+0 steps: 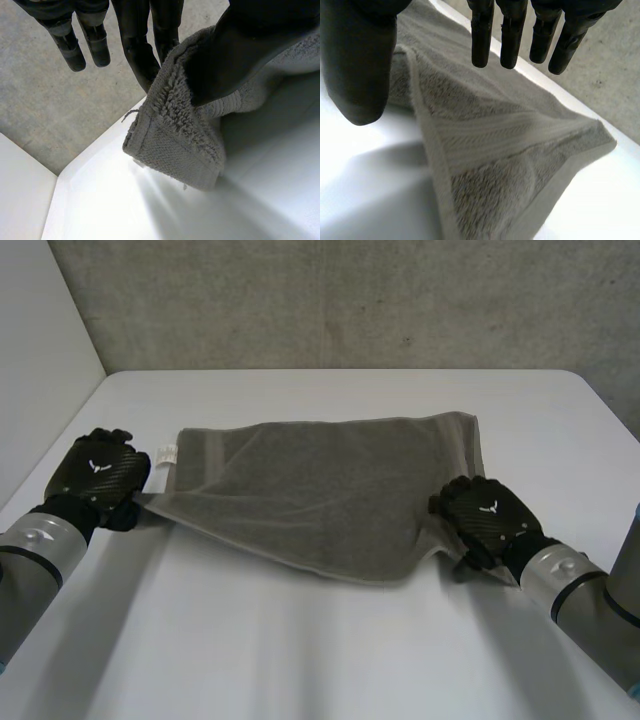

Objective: Fold the towel.

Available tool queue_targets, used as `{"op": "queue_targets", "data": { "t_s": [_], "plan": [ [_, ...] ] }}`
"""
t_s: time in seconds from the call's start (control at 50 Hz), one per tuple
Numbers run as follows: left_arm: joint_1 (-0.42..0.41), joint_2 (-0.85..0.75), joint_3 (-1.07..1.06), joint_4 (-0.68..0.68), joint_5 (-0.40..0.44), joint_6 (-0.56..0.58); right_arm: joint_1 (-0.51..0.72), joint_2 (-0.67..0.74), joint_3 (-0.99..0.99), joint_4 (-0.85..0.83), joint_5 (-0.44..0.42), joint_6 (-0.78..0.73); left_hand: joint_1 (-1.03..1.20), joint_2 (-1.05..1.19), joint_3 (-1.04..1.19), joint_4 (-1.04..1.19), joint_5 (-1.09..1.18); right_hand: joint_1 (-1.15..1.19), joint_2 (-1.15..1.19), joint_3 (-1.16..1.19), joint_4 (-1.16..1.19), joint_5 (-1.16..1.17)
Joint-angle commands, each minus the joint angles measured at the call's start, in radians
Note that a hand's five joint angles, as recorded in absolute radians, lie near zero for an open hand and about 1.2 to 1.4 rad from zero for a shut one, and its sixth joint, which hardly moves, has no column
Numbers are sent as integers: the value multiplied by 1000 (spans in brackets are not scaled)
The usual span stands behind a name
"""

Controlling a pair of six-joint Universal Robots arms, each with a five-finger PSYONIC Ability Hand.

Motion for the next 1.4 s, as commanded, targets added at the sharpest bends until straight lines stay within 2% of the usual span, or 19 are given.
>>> {"op": "queue_targets", "data": {
  "t_s": [0.02, 0.14, 0.28, 0.46, 0.78, 0.96, 1.0, 1.02, 1.04, 1.06, 1.08, 1.16, 1.26, 1.3, 1.32, 1.4],
  "plan": [
    [-9, 3, -21, 28, 8, -3, -8, -9, 56, 0, -2, -26, 78, 48, -49, -56, 53, -58, -66, -5, -53, -16],
    [-12, 3, -28, 29, 14, -17, -65, -26, 99, -9, -5, -66, 78, 48, -49, -56, 53, -32, -40, -5, -53, 10],
    [-12, 3, -28, 29, 14, -18, -91, -22, 121, -122, 0, -68, 78, 48, -49, -56, 53, 97, 89, -5, -53, 139],
    [-12, 7, -28, 29, 14, -34, -119, -9, 130, -224, 7, -60, 78, 48, -49, -56, 53, 156, 148, -5, -53, 198],
    [-9, 24, -28, 28, 12, -54, -159, 106, 70, -224, 46, -60, 78, 48, -49, -56, 53, 195, 187, -5, -53, 236],
    [-6, 24, -28, 28, 12, -54, -162, 109, 71, -215, 46, -57, 78, 48, -49, -56, 53, 200, 192, -5, -53, 242],
    [-4, 24, -28, 28, 12, -54, -162, 109, 71, -213, 44, -49, 78, 48, -49, -56, 53, 253, 245, -5, -53, 295],
    [-4, 24, -28, 28, 12, -54, -165, 107, 71, -212, 38, -42, 78, 48, -49, -56, 53, 445, 437, -5, -53, 487],
    [-4, 24, -28, 26, 12, -54, -166, 104, 68, -210, 29, -36, 78, 48, -49, -56, 53, 741, 732, -5, -53, 782],
    [-4, 24, -28, 26, 12, -54, -166, 104, 68, -210, 29, -36, 78, 48, -49, -56, 53, 744, 735, -5, -53, 785],
    [-4, 24, -28, 26, 12, -54, -166, 100, 64, -210, 26, -36, 78, 48, -49, -56, 53, 943, 935, -5, -53, 985],
    [-1, 26, -24, 19, 12, -54, -175, 87, 53, -204, 14, -39, 78, 48, -49, -56, 53, 945, 937, -5, -53, 987],
    [5, 55, -18, 17, 12, -54, -206, 3, 42, -175, -26, -40, 78, 48, -49, -56, 53, 945, 937, -5, -53, 987],
    [14, 82, -12, 11, 12, -54, -278, -133, 7, -51, -101, -43, 78, 48, -49, -56, 53, 945, 937, -5, -53, 987],
    [14, 82, -12, 11, 12, -54, -278, -134, 7, -51, -102, -43, 78, 48, -49, -56, 53, 945, 937, -5, -53, 987],
    [22, 174, 14, -21, 14, -74, -309, -251, -65, 113, -190, -48, 78, 48, -49, -56, 53, 945, 937, -5, -53, 987]
  ]
}}
